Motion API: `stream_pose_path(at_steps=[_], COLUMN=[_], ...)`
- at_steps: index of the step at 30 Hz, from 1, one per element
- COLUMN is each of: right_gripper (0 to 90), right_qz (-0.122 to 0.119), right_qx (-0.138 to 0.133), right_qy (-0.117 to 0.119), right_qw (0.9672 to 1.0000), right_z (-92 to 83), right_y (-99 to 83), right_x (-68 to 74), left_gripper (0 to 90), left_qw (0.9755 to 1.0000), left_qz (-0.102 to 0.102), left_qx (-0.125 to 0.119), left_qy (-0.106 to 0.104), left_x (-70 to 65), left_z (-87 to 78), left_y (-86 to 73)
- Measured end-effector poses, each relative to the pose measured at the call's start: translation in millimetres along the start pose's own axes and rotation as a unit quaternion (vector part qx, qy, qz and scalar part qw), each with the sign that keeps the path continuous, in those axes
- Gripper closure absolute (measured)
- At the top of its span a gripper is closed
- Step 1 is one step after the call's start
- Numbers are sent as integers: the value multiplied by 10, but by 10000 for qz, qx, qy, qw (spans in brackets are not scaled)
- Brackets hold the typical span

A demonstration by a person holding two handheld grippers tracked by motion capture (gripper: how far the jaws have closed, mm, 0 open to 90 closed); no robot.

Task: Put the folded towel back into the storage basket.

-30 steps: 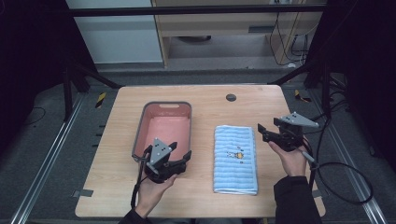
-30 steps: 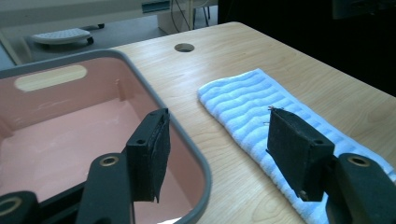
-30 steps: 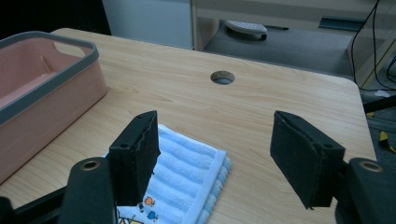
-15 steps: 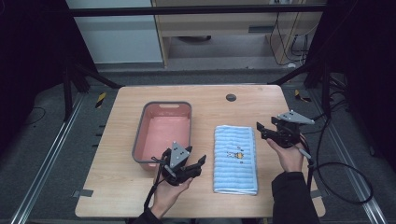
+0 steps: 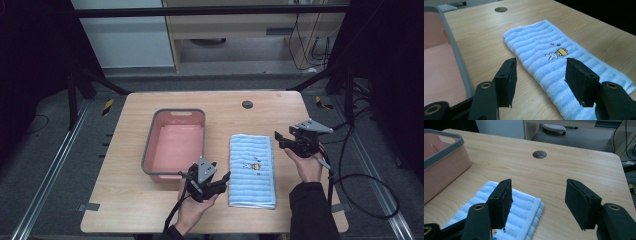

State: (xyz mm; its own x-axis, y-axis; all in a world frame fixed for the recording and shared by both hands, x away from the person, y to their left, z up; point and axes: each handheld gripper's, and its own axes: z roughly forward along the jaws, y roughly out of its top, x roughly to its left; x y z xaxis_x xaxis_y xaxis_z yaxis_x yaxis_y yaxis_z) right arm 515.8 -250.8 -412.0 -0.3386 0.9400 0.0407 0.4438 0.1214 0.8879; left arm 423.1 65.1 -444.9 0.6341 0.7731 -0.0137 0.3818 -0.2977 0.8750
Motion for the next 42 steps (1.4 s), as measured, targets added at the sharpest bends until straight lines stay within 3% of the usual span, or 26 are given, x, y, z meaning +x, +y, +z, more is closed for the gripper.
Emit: stream_pose_path(at_steps=[9, 19, 31, 39, 42], right_gripper=[407, 450, 466, 484, 497], right_qz=[-20, 23, -112, -228, -159], right_qx=[85, 366, 756, 1043, 1048], right_qy=[-39, -35, 2, 18, 56], right_qw=[10000, 9993, 9971, 9943, 9943], right_z=[126, 351, 590, 713, 741], right_y=[-65, -208, -338, -434, -472], right_x=[-14, -13, 73, 94, 95], left_gripper=[434, 463, 503, 533, 540], left_qw=[9997, 9989, 9970, 9966, 9964], left_qz=[-61, -71, -232, -202, -213], left_qx=[214, 442, 695, 768, 790], left_qy=[-45, -105, -237, -240, -241], left_x=[-77, -133, -144, -178, -191], left_z=[147, 309, 455, 499, 514], left_y=[-118, -251, -378, -414, -425])
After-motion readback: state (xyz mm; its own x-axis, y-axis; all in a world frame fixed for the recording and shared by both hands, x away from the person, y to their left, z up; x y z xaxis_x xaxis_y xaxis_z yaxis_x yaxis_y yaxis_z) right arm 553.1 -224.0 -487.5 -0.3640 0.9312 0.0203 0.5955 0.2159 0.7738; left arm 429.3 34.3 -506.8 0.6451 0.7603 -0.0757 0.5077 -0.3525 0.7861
